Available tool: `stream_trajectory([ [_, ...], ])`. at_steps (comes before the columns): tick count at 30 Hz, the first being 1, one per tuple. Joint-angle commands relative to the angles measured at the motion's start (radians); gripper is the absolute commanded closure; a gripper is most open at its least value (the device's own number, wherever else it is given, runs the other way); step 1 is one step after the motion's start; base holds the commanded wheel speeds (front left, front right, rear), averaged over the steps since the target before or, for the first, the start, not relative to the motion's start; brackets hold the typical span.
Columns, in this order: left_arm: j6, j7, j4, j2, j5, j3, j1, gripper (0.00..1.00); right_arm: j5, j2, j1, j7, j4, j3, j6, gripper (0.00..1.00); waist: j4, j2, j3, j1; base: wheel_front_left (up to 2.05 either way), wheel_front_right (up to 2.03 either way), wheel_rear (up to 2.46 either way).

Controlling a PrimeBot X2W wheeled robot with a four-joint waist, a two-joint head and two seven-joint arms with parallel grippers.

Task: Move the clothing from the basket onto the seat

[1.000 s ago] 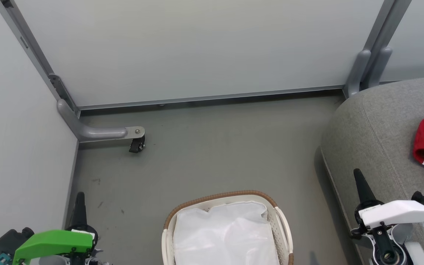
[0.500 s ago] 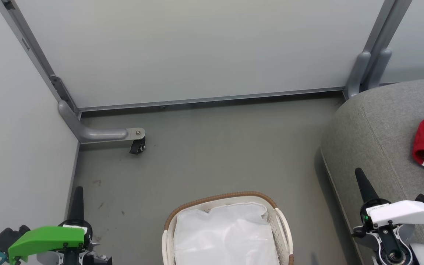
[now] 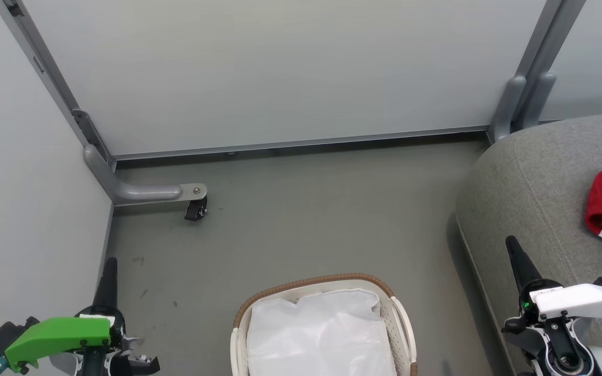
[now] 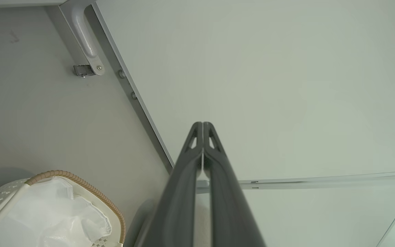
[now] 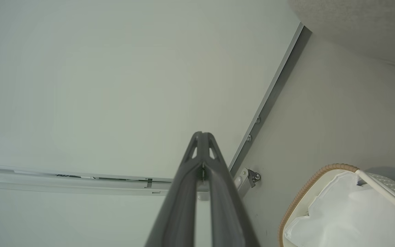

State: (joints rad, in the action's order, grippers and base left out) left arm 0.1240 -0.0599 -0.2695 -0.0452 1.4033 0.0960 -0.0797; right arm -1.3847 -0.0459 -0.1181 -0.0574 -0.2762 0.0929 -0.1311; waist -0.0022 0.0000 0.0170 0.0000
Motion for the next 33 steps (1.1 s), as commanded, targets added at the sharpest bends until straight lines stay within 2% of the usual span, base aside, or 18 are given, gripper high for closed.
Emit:
stream_trajectory([
  [1,0.005,-0.004,0.007,-0.007,0.024,0.005,-0.02,1.0,-0.024,-0.006,0.006,-0.008,0.011,0.006,0.0,1.0,0.0,0.0,-0.001,0.0,0.0,0.0,0.0],
  [27,0.009,-0.055,0.025,-0.008,0.2,0.019,-0.036,1.0,-0.216,-0.007,0.014,-0.058,0.033,0.022,0.0,1.0,0.002,0.0,-0.013,0.0,0.0,0.0,0.0],
  [33,0.01,-0.058,0.025,-0.008,0.211,0.02,-0.034,1.0,-0.229,-0.007,0.015,-0.06,0.035,0.023,0.001,1.0,0.002,0.0,-0.014,0.0,0.0,0.0,0.0],
])
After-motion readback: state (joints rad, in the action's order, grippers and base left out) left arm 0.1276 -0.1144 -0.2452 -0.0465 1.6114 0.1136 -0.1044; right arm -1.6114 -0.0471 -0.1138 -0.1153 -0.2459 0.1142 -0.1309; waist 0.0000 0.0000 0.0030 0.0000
